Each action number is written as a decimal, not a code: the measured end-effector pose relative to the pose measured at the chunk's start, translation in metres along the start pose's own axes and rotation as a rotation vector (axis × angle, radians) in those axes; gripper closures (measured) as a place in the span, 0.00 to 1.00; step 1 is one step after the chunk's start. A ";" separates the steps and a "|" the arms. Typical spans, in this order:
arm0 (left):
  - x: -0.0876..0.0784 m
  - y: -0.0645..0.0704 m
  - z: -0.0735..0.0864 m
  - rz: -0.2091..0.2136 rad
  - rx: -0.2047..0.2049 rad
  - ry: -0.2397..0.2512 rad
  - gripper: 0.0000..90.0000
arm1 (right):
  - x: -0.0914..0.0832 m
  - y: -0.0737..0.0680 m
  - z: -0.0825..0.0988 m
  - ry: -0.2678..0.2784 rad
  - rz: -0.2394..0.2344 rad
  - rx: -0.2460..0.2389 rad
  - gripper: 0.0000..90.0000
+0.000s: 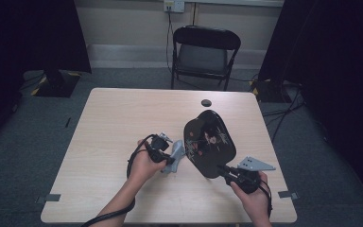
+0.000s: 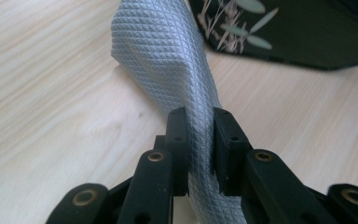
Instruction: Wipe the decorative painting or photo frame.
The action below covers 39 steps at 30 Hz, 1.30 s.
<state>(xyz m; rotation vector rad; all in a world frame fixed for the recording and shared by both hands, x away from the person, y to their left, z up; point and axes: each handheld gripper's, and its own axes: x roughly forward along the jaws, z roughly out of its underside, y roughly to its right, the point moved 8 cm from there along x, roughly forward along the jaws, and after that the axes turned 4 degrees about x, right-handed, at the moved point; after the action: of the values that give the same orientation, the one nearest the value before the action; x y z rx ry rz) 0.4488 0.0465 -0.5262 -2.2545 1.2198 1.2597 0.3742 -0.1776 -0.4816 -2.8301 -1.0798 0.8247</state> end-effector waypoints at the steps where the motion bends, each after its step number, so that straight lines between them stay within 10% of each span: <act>1: -0.003 -0.002 0.003 -0.009 -0.001 0.001 0.86 | 0.000 0.000 0.000 -0.001 -0.002 0.001 0.87; 14: -0.017 -0.020 0.027 -0.052 -0.077 0.028 0.70 | 0.000 -0.001 -0.001 0.004 -0.011 0.000 0.86; 26: -0.023 -0.025 0.035 -0.070 -0.045 0.045 0.40 | -0.004 -0.002 -0.002 0.022 -0.046 0.010 0.69; 39: -0.036 -0.026 0.049 -0.072 -0.023 0.069 0.36 | -0.013 -0.002 0.005 0.029 -0.062 -0.012 0.48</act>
<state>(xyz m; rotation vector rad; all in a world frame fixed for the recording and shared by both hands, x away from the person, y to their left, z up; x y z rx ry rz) 0.4318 0.1101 -0.5298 -2.3538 1.1427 1.1847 0.3624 -0.1846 -0.4793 -2.7932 -1.1669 0.7724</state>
